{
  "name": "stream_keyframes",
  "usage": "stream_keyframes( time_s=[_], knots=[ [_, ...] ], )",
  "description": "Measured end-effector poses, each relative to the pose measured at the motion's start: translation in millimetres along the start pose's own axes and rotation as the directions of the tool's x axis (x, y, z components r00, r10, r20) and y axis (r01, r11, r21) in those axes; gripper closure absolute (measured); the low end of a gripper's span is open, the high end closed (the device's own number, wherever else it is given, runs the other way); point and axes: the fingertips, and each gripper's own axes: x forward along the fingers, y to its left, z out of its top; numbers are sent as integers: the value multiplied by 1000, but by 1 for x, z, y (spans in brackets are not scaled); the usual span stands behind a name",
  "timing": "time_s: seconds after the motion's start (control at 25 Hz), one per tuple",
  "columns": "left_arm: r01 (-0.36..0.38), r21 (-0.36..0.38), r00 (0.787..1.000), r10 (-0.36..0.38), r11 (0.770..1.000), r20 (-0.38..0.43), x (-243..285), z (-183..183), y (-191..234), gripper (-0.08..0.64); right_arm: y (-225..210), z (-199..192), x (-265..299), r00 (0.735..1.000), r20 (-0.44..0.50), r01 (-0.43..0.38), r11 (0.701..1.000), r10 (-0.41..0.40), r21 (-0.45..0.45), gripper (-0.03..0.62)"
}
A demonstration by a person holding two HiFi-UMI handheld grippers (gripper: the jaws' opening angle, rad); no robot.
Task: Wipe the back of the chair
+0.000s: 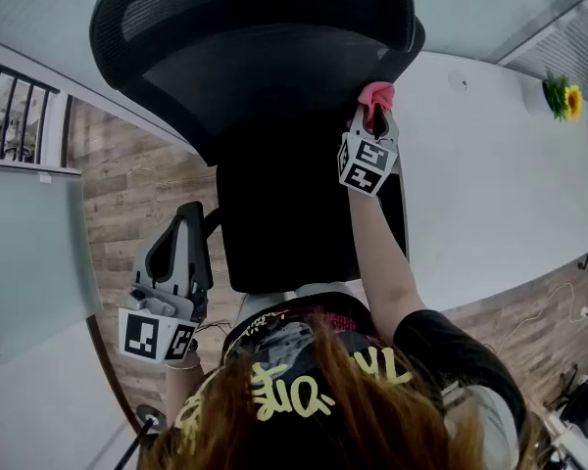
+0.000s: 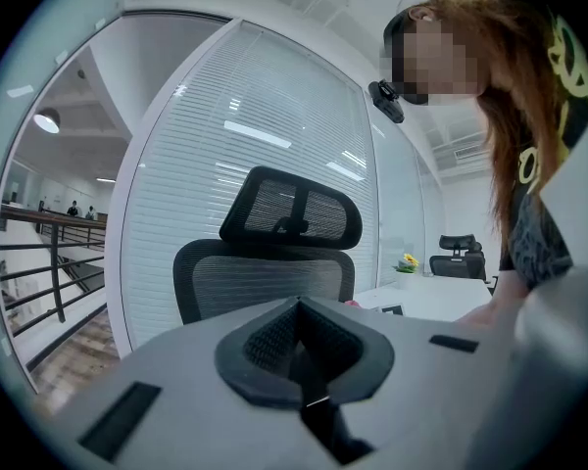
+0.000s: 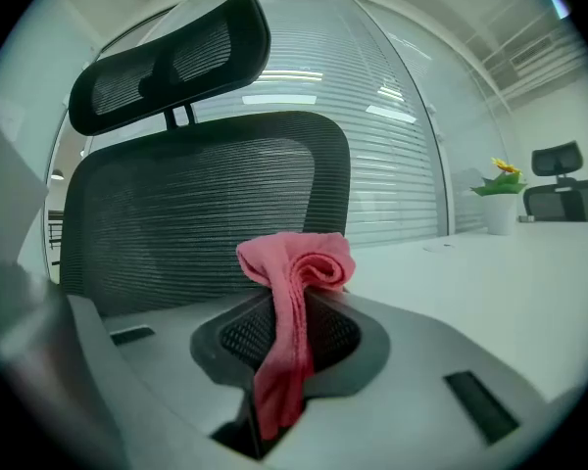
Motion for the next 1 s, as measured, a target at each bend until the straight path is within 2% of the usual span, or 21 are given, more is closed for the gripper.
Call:
stream_keyframes(
  time_s=[0.52,1.0],
  knots=[
    [-17,-13,1000,17,1000,-5,-14,-5,18,571,23,-5,-1,1000,6,-12,1000,12,23,522],
    [-43,-20,999,43,999,2,-38,-5,46,571,83,-10,-6,997,-10,-81,996,81,27,522]
  ],
)
